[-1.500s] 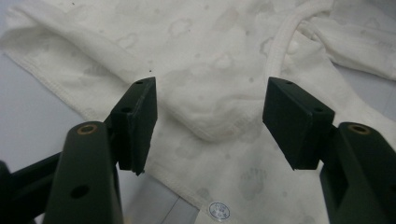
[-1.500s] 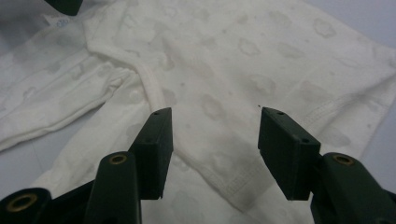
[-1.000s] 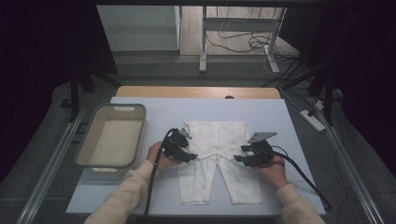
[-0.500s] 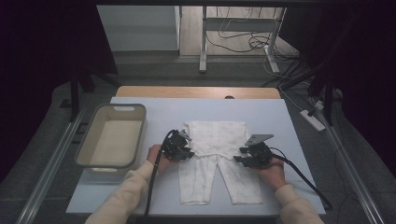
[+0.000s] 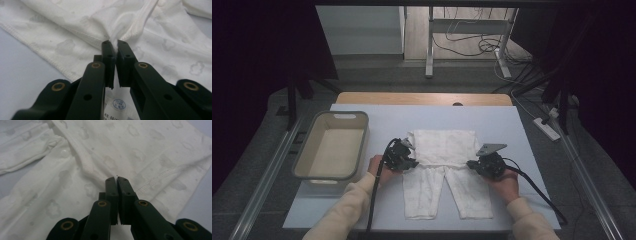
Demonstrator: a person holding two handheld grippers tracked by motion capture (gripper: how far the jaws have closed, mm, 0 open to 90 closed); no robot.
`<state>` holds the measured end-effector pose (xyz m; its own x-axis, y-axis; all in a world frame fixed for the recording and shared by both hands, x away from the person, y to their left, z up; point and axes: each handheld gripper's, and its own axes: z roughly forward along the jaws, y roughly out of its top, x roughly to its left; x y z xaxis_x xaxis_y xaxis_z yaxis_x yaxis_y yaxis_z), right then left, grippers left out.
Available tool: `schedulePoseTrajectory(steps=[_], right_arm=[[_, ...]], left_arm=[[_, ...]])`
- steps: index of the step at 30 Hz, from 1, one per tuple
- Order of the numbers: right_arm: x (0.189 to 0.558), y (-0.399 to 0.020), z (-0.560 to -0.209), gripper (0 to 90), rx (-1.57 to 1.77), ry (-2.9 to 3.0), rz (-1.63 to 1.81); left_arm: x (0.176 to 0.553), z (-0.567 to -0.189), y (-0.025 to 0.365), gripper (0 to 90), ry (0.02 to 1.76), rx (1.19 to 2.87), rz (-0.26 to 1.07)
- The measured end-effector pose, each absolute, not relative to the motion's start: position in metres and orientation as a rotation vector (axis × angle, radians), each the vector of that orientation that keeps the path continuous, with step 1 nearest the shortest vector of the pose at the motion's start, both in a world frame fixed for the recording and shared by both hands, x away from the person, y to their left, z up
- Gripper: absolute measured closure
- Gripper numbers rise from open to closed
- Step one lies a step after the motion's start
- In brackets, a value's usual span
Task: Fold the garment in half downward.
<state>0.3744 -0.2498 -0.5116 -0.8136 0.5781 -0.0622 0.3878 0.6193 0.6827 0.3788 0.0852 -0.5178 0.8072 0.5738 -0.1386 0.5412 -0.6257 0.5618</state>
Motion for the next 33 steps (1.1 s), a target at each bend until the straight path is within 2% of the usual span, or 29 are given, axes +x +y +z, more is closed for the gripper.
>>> schedulePoseTrajectory(steps=[15,33], right_arm=[[0.364,-0.257,-0.498,87.1,0.779,2.555,1.083],[0.347,-0.259,-0.499,87.1,0.761,2.592,1.092]], left_arm=[[0.368,-0.510,0.092,84.4,0.803,2.360,0.042],[0.349,-0.507,0.094,84.3,0.774,2.367,0.021]])
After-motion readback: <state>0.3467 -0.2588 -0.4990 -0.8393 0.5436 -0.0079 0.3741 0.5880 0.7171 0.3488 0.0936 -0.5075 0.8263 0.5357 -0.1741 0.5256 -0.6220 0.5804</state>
